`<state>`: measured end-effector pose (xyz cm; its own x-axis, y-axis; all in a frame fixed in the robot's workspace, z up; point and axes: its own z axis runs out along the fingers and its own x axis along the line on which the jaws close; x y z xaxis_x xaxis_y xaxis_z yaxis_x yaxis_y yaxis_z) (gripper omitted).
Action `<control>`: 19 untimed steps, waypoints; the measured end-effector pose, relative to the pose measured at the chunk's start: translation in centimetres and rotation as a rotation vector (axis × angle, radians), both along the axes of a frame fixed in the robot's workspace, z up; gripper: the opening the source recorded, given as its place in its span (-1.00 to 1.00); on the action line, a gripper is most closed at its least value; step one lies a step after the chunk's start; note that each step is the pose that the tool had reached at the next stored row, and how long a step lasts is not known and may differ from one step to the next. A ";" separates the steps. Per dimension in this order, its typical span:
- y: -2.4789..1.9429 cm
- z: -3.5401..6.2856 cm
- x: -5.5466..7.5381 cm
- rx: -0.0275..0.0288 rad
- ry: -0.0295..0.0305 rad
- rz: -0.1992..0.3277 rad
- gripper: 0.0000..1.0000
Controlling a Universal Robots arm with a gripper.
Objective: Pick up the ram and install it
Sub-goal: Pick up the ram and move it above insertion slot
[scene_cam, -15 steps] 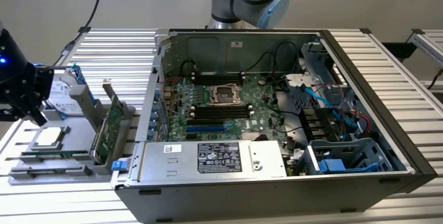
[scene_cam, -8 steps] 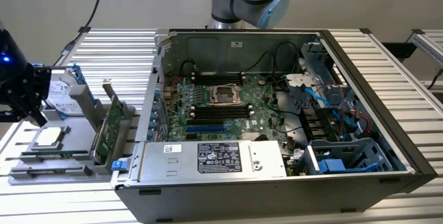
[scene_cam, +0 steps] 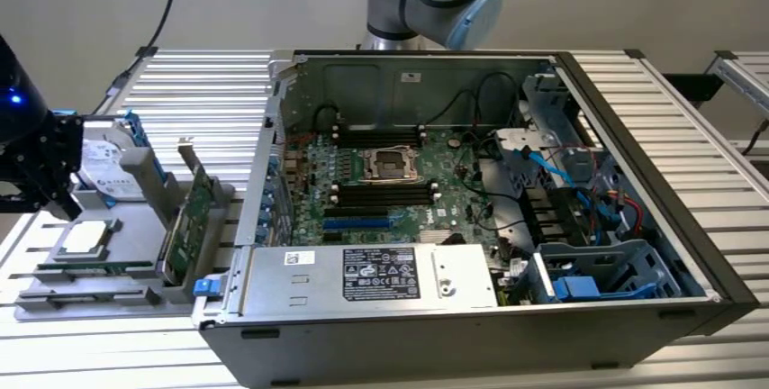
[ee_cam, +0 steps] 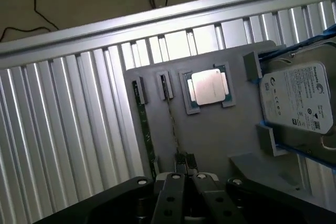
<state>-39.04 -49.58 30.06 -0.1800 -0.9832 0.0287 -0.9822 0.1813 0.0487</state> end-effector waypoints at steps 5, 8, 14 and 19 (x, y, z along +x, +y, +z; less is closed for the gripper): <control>0.00 0.00 0.0 -0.0005 0.0000 0.091 -0.79; 0.00 0.00 0.0 -0.0018 0.0001 0.146 -0.79; 0.00 0.01 -0.2 -0.0041 0.0003 0.178 -0.76; -0.13 -0.03 -0.3 -0.0041 0.0002 0.178 -0.40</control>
<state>-39.30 -49.72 30.03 -0.0032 -0.9995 0.0328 -0.9988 0.0048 0.0484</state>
